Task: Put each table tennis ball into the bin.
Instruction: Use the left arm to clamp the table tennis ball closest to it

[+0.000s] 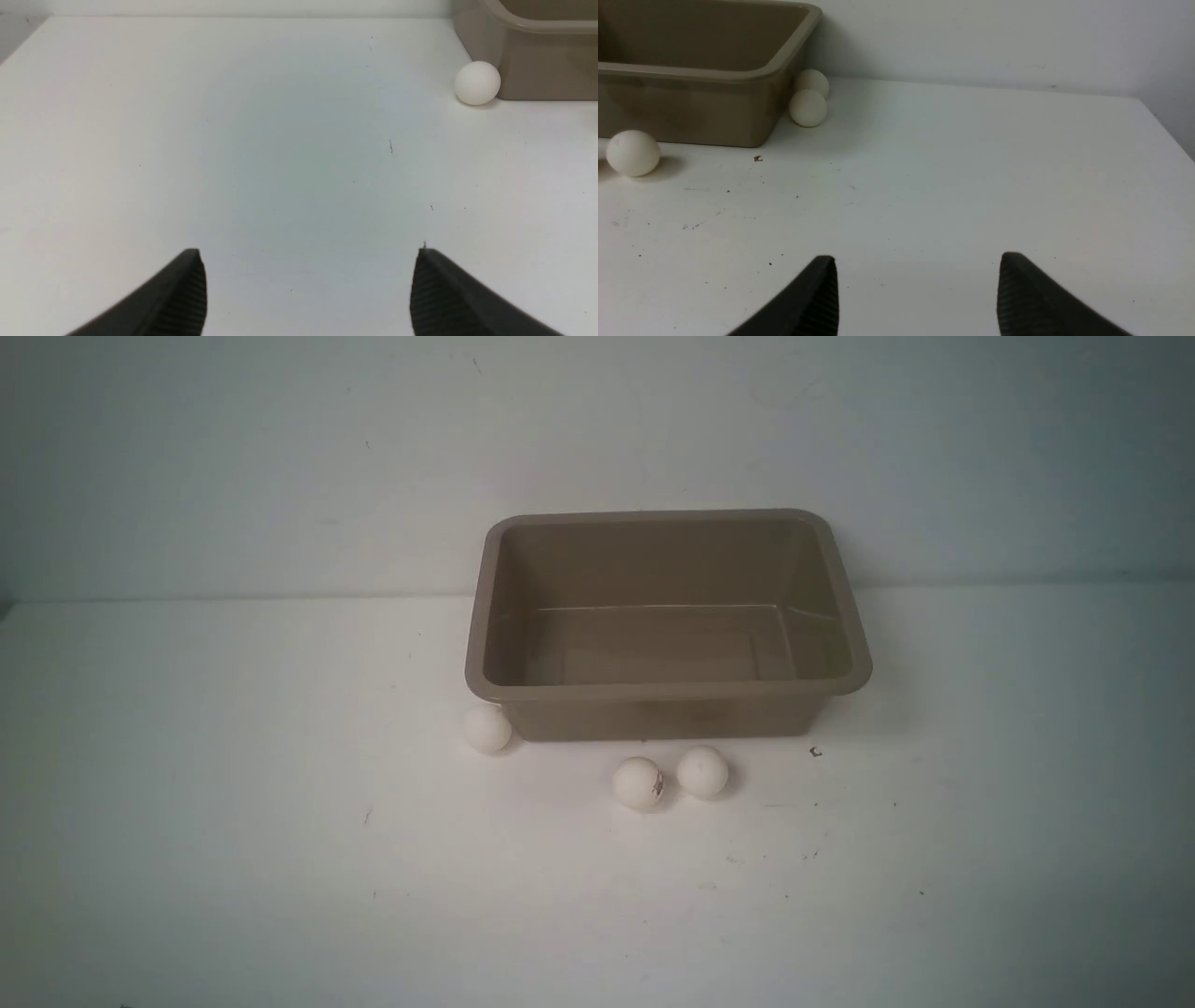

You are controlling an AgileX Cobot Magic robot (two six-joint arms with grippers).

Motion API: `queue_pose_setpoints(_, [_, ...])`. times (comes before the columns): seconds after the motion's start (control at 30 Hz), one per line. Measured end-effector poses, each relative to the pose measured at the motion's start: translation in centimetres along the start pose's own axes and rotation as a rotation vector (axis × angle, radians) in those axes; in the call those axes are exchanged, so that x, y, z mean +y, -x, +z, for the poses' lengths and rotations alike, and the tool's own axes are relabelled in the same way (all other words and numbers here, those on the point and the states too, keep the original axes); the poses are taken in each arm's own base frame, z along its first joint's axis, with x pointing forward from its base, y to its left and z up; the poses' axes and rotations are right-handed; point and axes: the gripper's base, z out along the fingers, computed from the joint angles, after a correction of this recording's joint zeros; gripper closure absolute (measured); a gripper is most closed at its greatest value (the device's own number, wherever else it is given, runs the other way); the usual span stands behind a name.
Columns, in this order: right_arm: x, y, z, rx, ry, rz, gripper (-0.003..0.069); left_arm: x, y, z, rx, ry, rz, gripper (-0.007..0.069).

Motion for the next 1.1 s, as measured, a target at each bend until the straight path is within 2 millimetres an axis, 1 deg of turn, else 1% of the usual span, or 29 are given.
queue_pose_setpoints(0.23, [0.0,0.4,0.0,-0.038,0.006,0.036,0.0236,0.0,0.0,0.0,0.000,0.000,0.000,0.0094])
queue_pose_setpoints(0.3, [-0.1,1.7,-0.6,-0.047,0.009,0.050,0.0236,0.0,0.0,0.0,0.000,0.000,0.000,0.0094])
queue_pose_setpoints(0.33, [-0.1,2.1,-0.8,-0.054,0.009,0.052,0.0236,0.0,0.0,0.0,0.000,0.000,0.000,0.0094])
queue_pose_setpoints(0.4, [-0.3,4.2,-1.7,-0.103,0.009,0.060,0.0236,0.0,0.0,0.0,0.000,0.000,0.000,0.0094])
queue_pose_setpoints(0.5, [-0.4,6.7,-3.1,-0.173,0.013,0.079,0.0236,0.0,0.0,0.0,0.000,0.000,0.000,0.0094])
queue_pose_setpoints(0.53, [-0.5,7.2,-3.3,-0.185,0.015,0.084,0.0236,0.0,0.0,0.0,0.000,0.000,0.000,0.0094])
queue_pose_setpoints(0.6, [-0.5,8.9,-4.2,-0.221,0.024,0.104,0.0236,0.0,0.0,0.0,0.000,0.000,0.000,0.0094])
queue_pose_setpoints(0.67, [-0.6,9.8,-4.7,-0.246,0.031,0.117,0.0236,0.0,0.0,0.0,0.000,0.000,0.000,0.0094])
queue_pose_setpoints(0.77, [-0.5,10.6,-5.4,-0.277,0.047,0.145,0.0236,0.0,0.0,0.0,0.000,0.000,0.000,0.0094])
queue_pose_setpoints(0.93, [-0.3,10.8,-5.5,-0.284,0.087,0.207,0.0236,0.0,0.0,0.0,0.000,0.000,0.000,0.0094])
queue_pose_setpoints(1.1, [-0.2,10.8,-5.5,-0.284,0.095,0.221,0.0236,0.0,0.0,0.0,0.000,0.000,0.000,0.0094])
